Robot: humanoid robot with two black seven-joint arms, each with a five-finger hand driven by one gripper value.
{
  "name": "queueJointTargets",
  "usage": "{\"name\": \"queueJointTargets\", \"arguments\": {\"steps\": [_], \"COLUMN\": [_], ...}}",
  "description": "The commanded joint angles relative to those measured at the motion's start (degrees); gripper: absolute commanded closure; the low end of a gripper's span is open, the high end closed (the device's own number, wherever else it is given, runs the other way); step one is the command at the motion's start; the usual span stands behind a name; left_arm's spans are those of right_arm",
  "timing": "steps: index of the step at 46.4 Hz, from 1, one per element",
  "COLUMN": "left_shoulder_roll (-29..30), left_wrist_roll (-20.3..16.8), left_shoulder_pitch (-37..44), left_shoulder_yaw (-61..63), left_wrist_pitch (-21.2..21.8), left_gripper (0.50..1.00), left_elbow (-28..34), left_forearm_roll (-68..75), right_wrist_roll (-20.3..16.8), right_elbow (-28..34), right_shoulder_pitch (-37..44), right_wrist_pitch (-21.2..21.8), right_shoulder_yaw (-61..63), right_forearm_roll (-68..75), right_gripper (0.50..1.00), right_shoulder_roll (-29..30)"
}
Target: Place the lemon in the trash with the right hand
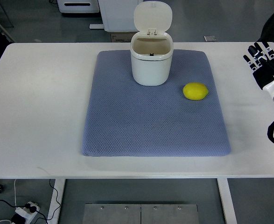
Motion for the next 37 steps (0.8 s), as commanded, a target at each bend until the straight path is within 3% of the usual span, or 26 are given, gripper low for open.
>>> {"name": "queueJointTargets", "arguments": {"steps": [1,13,18,37], "left_shoulder_roll": [0.00,0.00,0.00,0.00], "left_wrist_roll": [0.00,0.00,0.00,0.00], "left_shoulder_pitch": [0.00,0.00,0.00,0.00], "left_shoulder_yaw": [0.00,0.00,0.00,0.00], "left_wrist_pitch": [0.00,0.00,0.00,0.00], "left_gripper": [0.500,0.500,0.500,0.500], "left_elbow": [0.00,0.00,0.00,0.00], "left_forearm_roll": [0.00,0.00,0.00,0.00], "right_wrist_roll": [0.41,-0.81,-2.05,-1.17], "right_elbow": [-0.54,-1.33,-1.15,-0.71], "right_shoulder_pitch": [0.21,0.48,0.74,9.61], "right_wrist_pitch": [-0.09,0.18,2.99,1.59], "right_shoulder_yaw": [0.07,-0.46,-3.62,-21.81], "right_forearm_roll": [0.00,0.18,-0.26,-7.20], "right_gripper": [0.500,0.500,0.500,0.500], "right_shoulder_roll": [-0.10,-0.01,-0.71,-10.64]}}
